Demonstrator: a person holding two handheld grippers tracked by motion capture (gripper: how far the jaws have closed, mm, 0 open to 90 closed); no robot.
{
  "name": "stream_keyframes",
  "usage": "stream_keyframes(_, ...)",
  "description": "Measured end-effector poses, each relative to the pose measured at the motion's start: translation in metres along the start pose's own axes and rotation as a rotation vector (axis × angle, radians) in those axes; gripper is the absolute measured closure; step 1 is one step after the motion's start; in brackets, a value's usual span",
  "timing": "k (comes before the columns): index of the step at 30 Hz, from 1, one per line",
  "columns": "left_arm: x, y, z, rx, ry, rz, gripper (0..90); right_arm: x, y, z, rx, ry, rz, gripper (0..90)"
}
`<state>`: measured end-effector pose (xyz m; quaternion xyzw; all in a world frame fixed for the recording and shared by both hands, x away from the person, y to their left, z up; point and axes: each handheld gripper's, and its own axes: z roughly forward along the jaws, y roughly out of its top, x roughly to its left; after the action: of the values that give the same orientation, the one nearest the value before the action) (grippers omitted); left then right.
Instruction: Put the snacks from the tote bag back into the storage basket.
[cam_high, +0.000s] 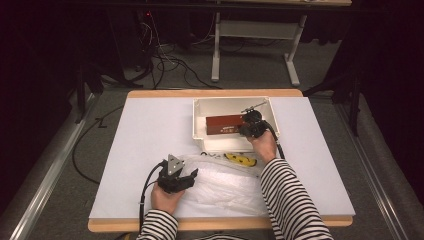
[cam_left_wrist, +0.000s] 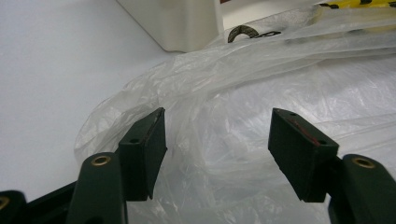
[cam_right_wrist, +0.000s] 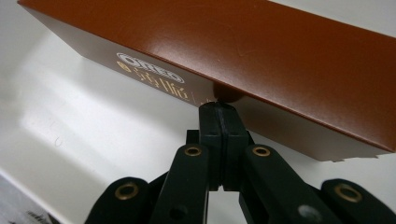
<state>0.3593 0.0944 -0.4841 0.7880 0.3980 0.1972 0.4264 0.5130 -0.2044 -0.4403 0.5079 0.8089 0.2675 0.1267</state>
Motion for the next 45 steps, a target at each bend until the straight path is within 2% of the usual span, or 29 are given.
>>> stream_keyframes(10, 0.001, 0.0, -0.001, -0.008, -0.009, -0.005, 36.6, 0.003, 0.008, 0.008, 0.013, -0.023, 0.017, 90.0)
stream_keyframes(13, 0.002, -0.001, -0.003, -0.024, -0.012, -0.016, 36.7, 0.004, 0.008, 0.006, 0.008, -0.023, 0.004, 90.0)
stream_keyframes(22, 0.001, -0.001, -0.002, -0.023, -0.006, -0.008, 37.7, 0.005, -0.005, -0.02, -0.043, -0.011, -0.037, 90.0)
stream_keyframes(25, 0.001, -0.001, -0.002, -0.022, -0.001, -0.013, 37.8, 0.005, -0.01, -0.027, -0.071, 0.007, -0.046, 90.0)
stream_keyframes(32, 0.001, -0.001, -0.001, -0.018, 0.001, -0.013, 37.9, 0.003, -0.022, -0.036, -0.101, 0.032, -0.051, 90.0)
stream_keyframes(45, 0.0, 0.0, -0.001, -0.016, 0.007, -0.007, 39.7, 0.005, -0.034, -0.056, -0.138, 0.057, -0.074, 87.1)
